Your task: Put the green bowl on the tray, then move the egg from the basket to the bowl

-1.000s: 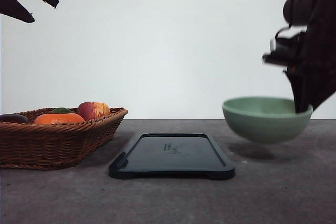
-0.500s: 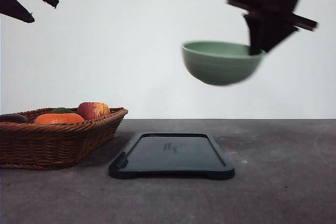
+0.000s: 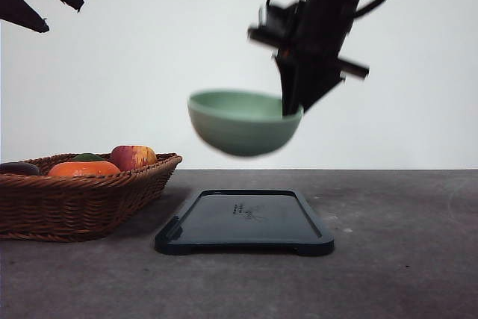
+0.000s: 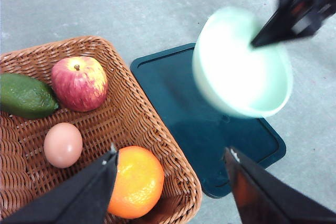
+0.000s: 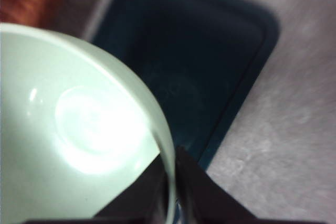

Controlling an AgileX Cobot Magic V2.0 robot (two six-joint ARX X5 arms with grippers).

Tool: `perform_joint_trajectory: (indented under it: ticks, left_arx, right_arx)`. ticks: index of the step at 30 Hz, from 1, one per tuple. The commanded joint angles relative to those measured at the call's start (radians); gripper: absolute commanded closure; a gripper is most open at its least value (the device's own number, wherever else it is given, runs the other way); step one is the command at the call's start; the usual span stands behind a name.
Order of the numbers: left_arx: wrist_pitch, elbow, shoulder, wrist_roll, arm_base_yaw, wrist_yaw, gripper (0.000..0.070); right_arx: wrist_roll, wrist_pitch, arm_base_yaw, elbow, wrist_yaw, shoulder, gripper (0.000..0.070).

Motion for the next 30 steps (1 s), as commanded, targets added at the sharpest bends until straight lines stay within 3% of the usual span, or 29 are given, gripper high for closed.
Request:
perform_joint_trajectory:
  ticks: [1,14,15,18,20,30]
  left_arx:
    - [0.01,0.016,0.011,-0.004,-0.003,-0.002,0.0285]
    - [0.01,0.016,0.011,-0.003,-0.003,-0.002,0.0284]
    - [0.01,0.016,0.011,-0.003,-0.003,-0.002,0.0284]
    - [0.01,0.016,0.011,-0.004,-0.003,-0.002,0.0284]
    - [0.009,0.016,0.011,-0.004,-0.003,-0.002,0.0285]
    - [0.011,0.016,0.011,-0.003,-0.003,-0.002,0.0284]
  right_arx:
    - [-0.002,0.006,0.008,0.027,-0.002,0.047,0.07]
    - [-0.003,0.053,0.009,0.027,-0.005,0.177,0.0693]
    - [-0.003,0.063,0.01,0.027,-0.006,0.176,0.0676]
    - [-0.002,0.06,0.011,0.034,-0.011,0.174,0.0491]
    - [-0.002,0.04,0.011,0.046,-0.011,0.174,0.0403]
    - [-0.019,-0.088,0.012,0.186,0.024,0.112,0.0402]
